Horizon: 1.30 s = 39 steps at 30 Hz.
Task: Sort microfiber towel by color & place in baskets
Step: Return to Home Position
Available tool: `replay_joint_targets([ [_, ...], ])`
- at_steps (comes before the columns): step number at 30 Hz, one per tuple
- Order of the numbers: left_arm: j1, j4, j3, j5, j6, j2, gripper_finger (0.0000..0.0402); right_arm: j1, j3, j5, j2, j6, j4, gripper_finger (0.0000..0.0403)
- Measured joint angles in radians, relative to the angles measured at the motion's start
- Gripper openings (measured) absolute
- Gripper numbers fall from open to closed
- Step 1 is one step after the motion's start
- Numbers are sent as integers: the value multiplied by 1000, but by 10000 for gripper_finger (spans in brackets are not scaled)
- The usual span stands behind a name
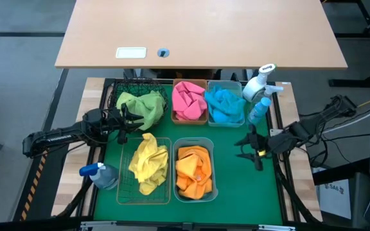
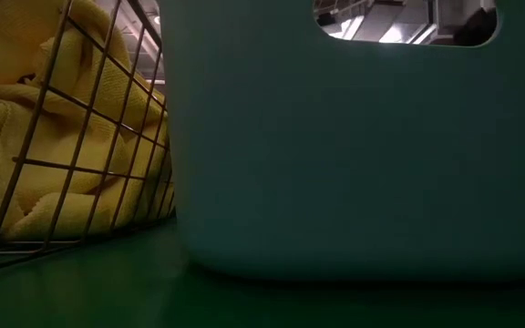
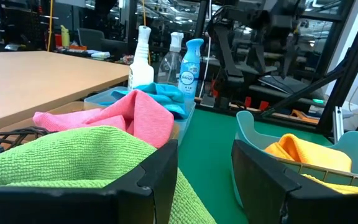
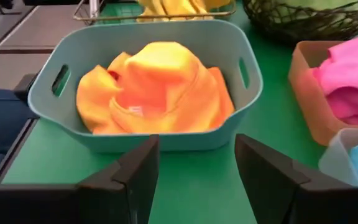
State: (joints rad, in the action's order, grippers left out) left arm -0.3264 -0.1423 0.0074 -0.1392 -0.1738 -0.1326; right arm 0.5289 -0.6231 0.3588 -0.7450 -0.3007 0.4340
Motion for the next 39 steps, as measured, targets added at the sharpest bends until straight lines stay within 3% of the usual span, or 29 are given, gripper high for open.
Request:
replay_joint_targets([
  [10,0,0,0,0,0,0,146,1,140,16,203,133,-17,209],
  [25,0,0,0,0,0,0,146,1,391,35,734,449,-158,209],
  [31,0,1,0,0,0,0,146,-1,408,51,740,492,-170,209],
  [39,0,-4,0,0,0,0,146,-1,525,29,743,577,-381,209],
])
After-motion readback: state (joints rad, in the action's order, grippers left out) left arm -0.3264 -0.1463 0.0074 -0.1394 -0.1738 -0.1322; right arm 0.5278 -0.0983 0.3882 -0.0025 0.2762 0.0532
